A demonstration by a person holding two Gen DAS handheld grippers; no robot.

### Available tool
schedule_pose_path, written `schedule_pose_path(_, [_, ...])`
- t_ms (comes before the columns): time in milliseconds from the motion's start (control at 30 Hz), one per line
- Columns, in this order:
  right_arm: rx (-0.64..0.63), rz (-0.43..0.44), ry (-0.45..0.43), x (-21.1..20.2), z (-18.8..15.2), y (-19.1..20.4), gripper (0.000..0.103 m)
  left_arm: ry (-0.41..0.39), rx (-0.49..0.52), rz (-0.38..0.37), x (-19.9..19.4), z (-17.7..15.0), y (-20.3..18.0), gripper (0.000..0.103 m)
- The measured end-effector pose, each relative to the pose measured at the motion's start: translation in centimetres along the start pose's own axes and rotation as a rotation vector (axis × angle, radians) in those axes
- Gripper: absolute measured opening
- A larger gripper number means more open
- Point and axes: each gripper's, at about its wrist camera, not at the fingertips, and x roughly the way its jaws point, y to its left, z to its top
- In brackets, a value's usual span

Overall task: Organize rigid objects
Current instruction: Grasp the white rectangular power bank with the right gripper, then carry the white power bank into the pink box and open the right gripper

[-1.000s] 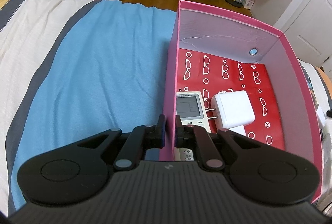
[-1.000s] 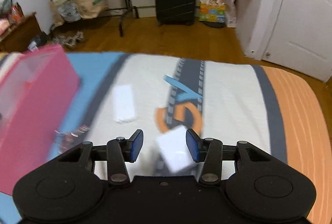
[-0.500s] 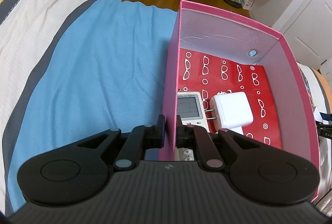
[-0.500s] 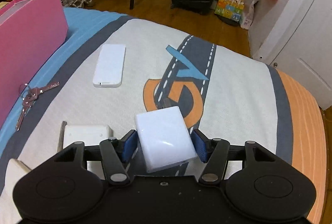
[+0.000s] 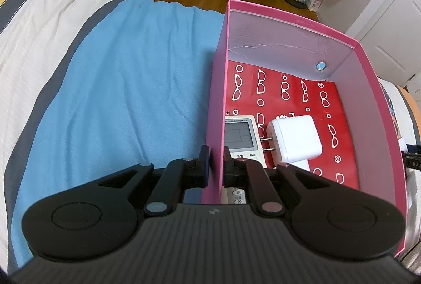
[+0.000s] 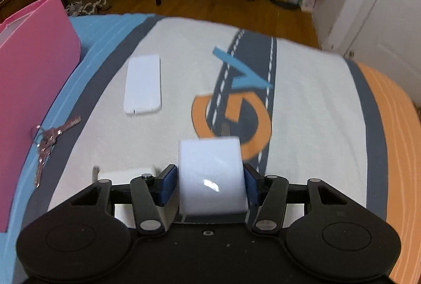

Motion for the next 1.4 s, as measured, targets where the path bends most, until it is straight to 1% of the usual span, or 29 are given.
schedule_pose_path(100, [0.027,-0.028,-0.041,-0.9,0.2,0.1,0.055,-0.001,-0.003,-0.002,-0.1,0.0,0.0,0.008])
schedule_pose_path(200, [0.067,-0.003,-0.112,-2.7,0.2,0.5,0.055,-0.002,0.000,0.002,0.0,0.1,0.0,0.008])
schedule_pose_path(300, [0.035,0.000,-0.183,-5.0,0.1,1.8,0.055,-0.003,-0.004,-0.001,-0.1,0.0,0.0,0.008])
schedule_pose_path(433, [-0.004,0.026,-0.311,-10.1,-0.8,4.2,0.055,-0.002,-0.010,0.007,-0.1,0.0,0.0,0.008])
schedule_pose_path(500, [-0.032,0.080,-0.384,-12.9,-1.2,6.4,0.055,-0.004,-0.008,0.011,-0.1,0.0,0.0,0.007])
schedule_pose_path(533, [-0.056,0.128,-0.418,-14.3,-1.2,7.8,0.055,-0.003,-0.007,0.010,-0.1,-0.1,0.0,0.007])
schedule_pose_path(633, [-0.169,0.244,-0.450,-16.9,-0.7,12.4,0.055,-0.002,-0.011,0.011,0.0,-0.1,0.0,0.007])
schedule_pose_path(733, [-0.302,0.284,-0.459,-17.9,-0.2,17.3,0.055,-0.002,-0.009,0.010,0.0,-0.1,-0.1,0.007])
schedule_pose_path(833, [-0.398,0.321,-0.394,-17.4,0.5,21.1,0.055,-0.002,-0.012,0.006,0.0,0.0,0.0,0.007])
schedule_pose_path(900, [-0.432,0.304,-0.335,-16.3,1.2,23.2,0.055,-0.006,-0.013,0.005,0.0,-0.1,0.0,0.007])
schedule_pose_path(933, [-0.405,0.307,-0.292,-15.8,1.8,24.0,0.055,-0.010,-0.015,0.005,0.0,-0.1,0.0,0.007])
schedule_pose_path(967, [-0.362,0.349,-0.254,-15.4,2.3,24.4,0.055,-0.013,-0.016,0.006,0.1,-0.2,0.1,0.007])
schedule_pose_path(1033, [-0.337,0.427,-0.197,-14.6,3.1,24.8,0.055,-0.014,-0.013,0.004,0.1,-0.2,0.0,0.007])
schedule_pose_path(1067, [-0.327,0.421,-0.173,-14.3,3.4,25.3,0.055,-0.014,-0.014,0.002,0.1,-0.3,0.0,0.008])
schedule_pose_path(1100, [-0.312,0.393,-0.146,-13.6,3.7,25.6,0.055,-0.014,-0.015,0.000,0.1,-0.3,0.1,0.008])
schedule_pose_path(1133, [-0.321,0.362,-0.128,-12.9,3.8,26.0,0.055,-0.015,-0.014,-0.001,0.1,-0.3,0.1,0.008])
schedule_pose_path(1200, [-0.346,0.337,-0.075,-11.6,4.0,26.5,0.055,-0.015,-0.013,-0.001,0.1,-0.3,0.1,0.008])
schedule_pose_path(1233, [-0.334,0.328,-0.024,-10.5,4.3,26.4,0.055,-0.015,-0.010,0.001,0.1,-0.4,0.1,0.007])
schedule_pose_path(1300, [-0.307,0.292,0.047,-8.9,4.5,26.4,0.055,-0.017,-0.006,0.005,0.1,-0.4,0.1,0.007])
schedule_pose_path(1400, [-0.311,0.225,0.094,-7.5,3.7,27.3,0.055,-0.017,-0.005,0.006,0.0,-0.4,0.0,0.007])
